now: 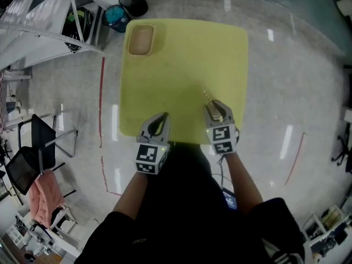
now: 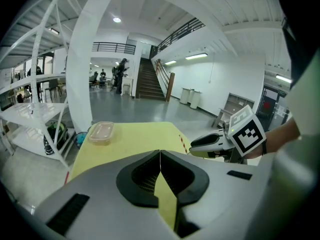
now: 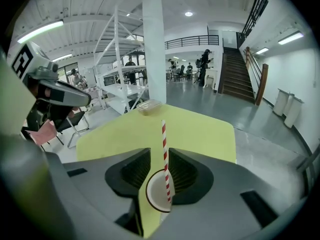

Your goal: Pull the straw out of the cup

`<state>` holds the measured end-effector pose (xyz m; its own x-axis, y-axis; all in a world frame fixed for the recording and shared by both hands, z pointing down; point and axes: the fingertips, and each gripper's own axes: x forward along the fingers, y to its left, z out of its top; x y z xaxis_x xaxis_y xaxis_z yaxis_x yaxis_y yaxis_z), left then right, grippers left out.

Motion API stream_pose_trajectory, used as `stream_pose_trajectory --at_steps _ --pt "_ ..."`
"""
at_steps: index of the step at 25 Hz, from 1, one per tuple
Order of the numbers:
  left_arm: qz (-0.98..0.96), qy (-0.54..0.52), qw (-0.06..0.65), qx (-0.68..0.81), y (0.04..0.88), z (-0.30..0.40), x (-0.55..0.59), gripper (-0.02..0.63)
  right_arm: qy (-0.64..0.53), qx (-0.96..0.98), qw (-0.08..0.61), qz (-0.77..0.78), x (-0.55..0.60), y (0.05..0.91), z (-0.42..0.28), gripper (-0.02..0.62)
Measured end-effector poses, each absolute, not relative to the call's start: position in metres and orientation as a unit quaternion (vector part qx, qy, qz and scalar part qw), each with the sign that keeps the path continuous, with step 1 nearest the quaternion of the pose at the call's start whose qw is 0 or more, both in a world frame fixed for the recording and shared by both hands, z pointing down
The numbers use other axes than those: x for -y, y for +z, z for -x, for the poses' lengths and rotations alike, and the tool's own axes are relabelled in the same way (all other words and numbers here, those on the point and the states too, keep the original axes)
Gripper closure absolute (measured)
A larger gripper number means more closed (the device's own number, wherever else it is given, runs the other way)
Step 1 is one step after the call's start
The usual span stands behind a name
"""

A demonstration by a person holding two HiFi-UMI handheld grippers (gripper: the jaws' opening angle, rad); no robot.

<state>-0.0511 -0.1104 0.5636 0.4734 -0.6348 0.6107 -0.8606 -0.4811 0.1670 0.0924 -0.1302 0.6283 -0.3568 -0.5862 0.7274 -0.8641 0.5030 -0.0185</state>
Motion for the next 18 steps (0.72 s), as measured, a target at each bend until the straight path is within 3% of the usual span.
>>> stream_pose_trajectory --at_steps 18 --pt "-0.821 0.239 0.236 0.462 0.563 0.058 0.114 0.561 0.208 0.789 0.369 -0.446 0.146 0.651 -0.090 0.471"
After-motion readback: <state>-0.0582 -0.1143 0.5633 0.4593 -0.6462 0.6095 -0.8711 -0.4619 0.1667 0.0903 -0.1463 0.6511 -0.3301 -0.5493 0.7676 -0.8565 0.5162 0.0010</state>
